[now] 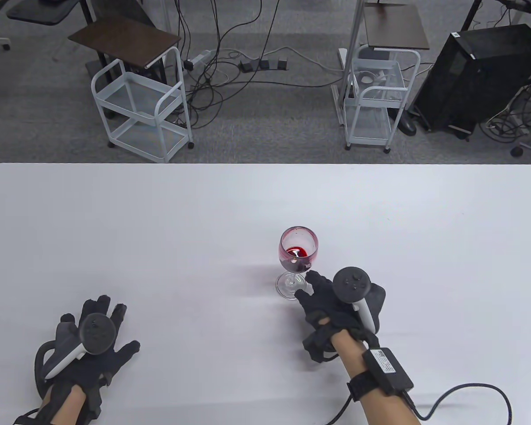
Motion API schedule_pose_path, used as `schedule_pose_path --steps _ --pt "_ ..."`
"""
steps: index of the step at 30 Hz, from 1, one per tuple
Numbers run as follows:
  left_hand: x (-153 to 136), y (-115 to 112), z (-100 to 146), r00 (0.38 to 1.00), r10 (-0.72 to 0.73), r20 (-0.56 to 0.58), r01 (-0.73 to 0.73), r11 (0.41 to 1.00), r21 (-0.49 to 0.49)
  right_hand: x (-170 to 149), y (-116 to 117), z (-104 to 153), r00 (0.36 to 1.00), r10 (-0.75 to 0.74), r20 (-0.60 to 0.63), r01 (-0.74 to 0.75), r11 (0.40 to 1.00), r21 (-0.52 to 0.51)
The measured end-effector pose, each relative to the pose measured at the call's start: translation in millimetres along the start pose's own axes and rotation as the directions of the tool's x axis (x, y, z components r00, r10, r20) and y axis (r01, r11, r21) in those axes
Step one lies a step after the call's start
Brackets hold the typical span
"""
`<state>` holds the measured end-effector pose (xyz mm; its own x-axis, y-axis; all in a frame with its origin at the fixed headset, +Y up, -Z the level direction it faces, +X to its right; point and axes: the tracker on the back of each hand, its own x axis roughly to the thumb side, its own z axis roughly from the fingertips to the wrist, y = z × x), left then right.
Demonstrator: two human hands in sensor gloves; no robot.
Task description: Shake wine glass in air
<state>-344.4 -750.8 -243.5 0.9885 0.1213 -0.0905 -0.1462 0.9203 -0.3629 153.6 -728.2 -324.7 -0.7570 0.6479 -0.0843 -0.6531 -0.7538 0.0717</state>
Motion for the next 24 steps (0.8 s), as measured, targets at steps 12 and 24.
schedule_pose_path --steps 12,24 --pt "2 -1 0 0.999 -0.032 -0.017 0.032 0.999 0.013 -29 -17 71 0.976 0.208 0.059 -0.203 0.976 -0.081" --pt "1 0 1 0.999 -0.037 -0.034 0.038 0.999 0.028 -43 -22 70 0.974 0.224 -0.041 -0.227 0.971 -0.075"
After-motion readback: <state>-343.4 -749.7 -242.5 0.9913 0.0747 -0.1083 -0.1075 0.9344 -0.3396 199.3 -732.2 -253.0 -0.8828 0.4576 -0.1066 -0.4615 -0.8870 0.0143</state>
